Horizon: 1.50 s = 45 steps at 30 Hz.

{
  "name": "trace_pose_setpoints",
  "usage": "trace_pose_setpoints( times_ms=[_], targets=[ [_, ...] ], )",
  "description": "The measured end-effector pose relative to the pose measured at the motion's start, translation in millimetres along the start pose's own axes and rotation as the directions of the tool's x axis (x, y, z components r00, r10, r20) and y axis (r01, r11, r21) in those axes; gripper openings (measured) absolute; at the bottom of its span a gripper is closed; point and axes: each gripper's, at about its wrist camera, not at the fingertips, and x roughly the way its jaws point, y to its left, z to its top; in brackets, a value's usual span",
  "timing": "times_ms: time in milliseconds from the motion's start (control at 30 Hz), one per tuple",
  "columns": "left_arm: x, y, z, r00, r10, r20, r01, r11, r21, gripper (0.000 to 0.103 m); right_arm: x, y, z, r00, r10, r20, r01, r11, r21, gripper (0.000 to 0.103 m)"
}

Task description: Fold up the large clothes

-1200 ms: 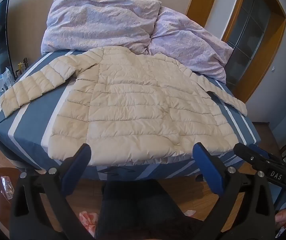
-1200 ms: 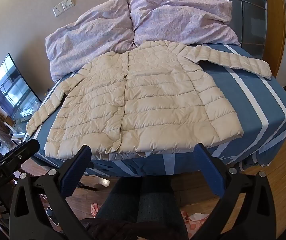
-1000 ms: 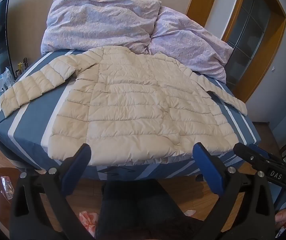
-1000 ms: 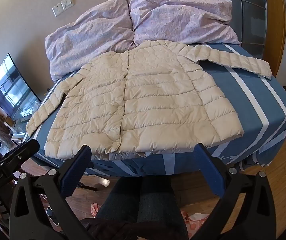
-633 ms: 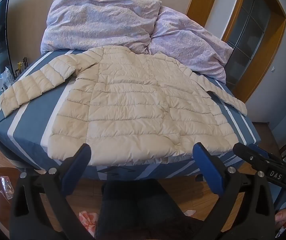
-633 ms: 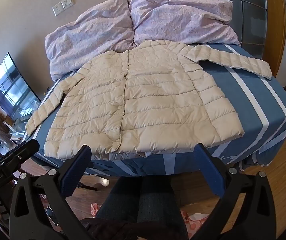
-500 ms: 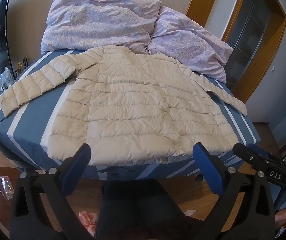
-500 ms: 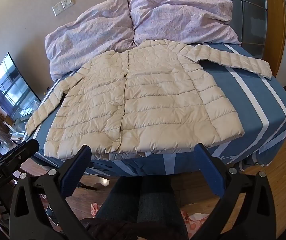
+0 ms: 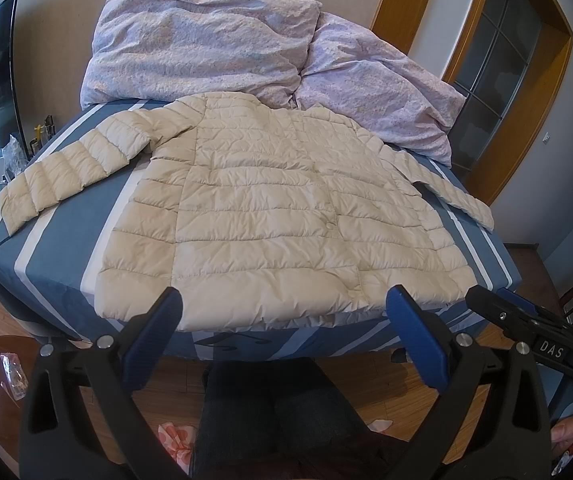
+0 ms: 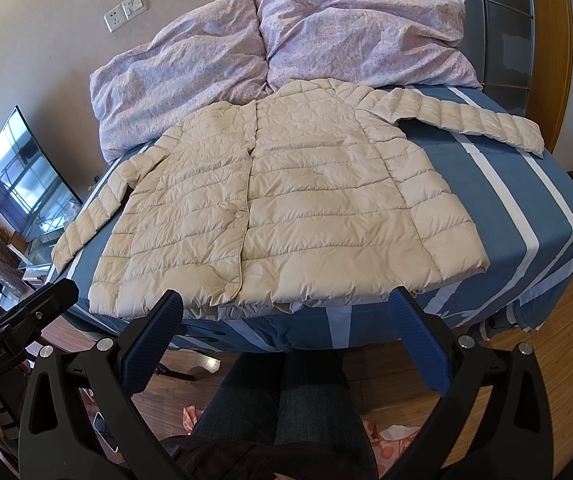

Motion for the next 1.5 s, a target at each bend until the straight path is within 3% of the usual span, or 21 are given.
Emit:
trace_pose_setpoints(
  times_ms=[1500],
  targets=[
    [-0.1,0.4,-0.3,1.0,-0.001,-0.001,0.001,1.0,-0.001,0.101,4.9,-3.8,2.0,1.0,0.001,-0.003,-0.001,1.0,0.003,0.102]
  ],
)
